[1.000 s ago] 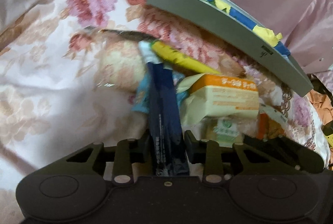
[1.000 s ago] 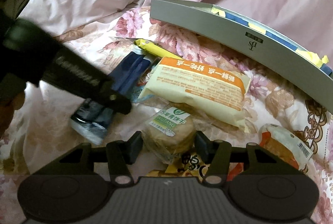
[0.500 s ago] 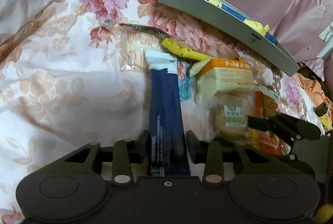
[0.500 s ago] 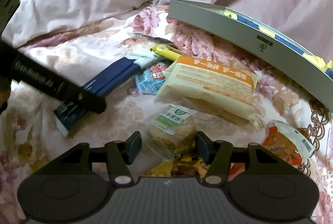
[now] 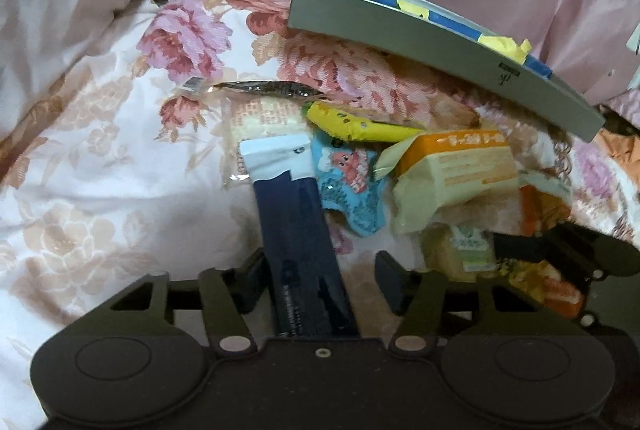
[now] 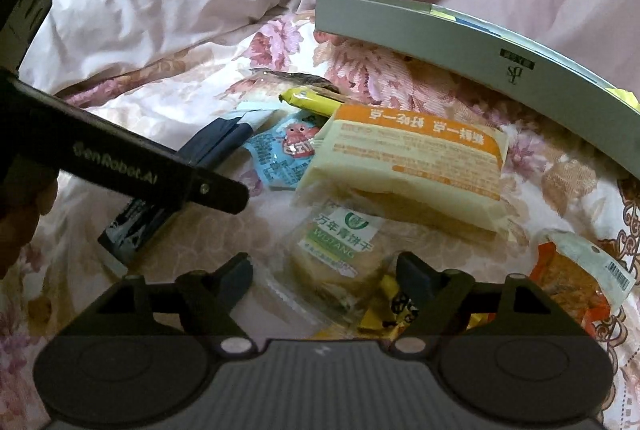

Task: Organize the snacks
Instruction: 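Lift the blue packet with the left tool while the right tool lifts the biscuit toward the grey tray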

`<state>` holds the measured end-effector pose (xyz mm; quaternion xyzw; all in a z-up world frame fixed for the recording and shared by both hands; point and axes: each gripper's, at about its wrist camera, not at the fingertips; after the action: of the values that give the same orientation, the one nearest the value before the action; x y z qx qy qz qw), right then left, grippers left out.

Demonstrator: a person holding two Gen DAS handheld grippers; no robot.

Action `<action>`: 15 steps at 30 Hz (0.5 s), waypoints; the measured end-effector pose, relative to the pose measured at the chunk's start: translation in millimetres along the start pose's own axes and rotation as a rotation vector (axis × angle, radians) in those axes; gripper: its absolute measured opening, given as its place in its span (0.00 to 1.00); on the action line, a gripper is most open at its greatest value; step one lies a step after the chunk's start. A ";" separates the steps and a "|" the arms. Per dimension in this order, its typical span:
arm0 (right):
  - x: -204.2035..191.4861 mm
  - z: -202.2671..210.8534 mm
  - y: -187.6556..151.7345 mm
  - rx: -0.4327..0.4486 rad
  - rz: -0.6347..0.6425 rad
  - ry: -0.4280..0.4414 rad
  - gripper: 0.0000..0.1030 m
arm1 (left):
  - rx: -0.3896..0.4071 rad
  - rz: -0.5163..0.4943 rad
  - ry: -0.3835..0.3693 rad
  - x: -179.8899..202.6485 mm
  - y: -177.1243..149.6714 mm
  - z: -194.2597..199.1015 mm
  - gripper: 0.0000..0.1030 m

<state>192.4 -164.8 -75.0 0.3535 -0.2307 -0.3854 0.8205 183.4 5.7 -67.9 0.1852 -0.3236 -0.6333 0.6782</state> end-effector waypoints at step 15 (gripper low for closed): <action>-5.8 3.6 2.7 0.004 0.037 -0.047 0.53 | -0.010 -0.059 0.032 14.9 -12.4 16.2 0.32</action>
<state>187.9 -160.4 -71.3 0.3415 -0.2574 -0.3778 0.8212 163.1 -8.0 -61.4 0.2015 -0.3039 -0.6515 0.6652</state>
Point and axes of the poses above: each gripper's, at about its wrist camera, not at the fingertips, and z roughly against the way its jaws point, x to its right, y to its top
